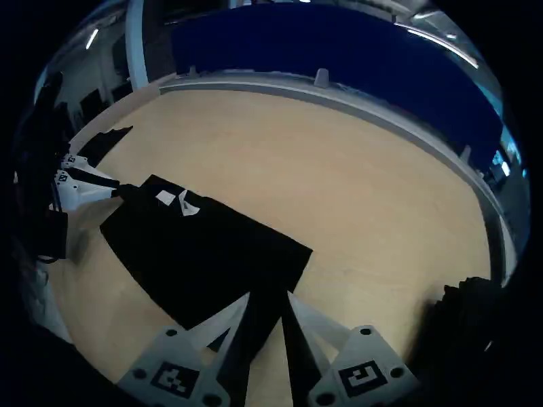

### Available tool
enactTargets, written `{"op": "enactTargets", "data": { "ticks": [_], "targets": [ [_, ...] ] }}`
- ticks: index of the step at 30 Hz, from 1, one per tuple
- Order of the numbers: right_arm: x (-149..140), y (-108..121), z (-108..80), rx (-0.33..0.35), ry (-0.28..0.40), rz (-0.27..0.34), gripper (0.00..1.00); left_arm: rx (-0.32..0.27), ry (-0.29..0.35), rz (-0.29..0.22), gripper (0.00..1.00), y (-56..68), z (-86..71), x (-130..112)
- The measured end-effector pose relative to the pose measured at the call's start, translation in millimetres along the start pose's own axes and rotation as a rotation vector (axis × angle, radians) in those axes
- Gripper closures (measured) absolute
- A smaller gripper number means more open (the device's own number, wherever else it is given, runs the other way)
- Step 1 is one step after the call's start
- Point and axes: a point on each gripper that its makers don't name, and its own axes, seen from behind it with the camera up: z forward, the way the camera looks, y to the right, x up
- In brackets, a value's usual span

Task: Fold towel

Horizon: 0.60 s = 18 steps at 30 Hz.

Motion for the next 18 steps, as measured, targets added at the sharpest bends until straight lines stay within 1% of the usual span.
{"op": "enactTargets", "data": {
  "ticks": [5,7,12,17,18],
  "targets": [
    [1.7,2.6,5.7,-0.018,0.005,0.013,0.65,0.008,0.001,0.003,0.68,-2.2,3.2,2.1],
    [2.3,4.7,7.0,-0.026,0.006,0.017,0.64,0.012,0.0,0.0,0.63,-3.9,4.2,2.3],
    [2.6,9.5,9.6,-0.039,0.002,0.022,0.62,0.022,-0.006,-0.007,0.62,-9.6,8.4,1.8],
    [5.9,12.9,11.3,-0.05,0.006,0.02,0.54,0.046,-0.006,0.003,0.6,-18.2,13.8,4.4],
    [6.9,13.6,11.4,-0.053,0.009,0.019,0.52,0.05,-0.005,0.004,0.58,-19.5,14.6,5.3]
  ]
}}
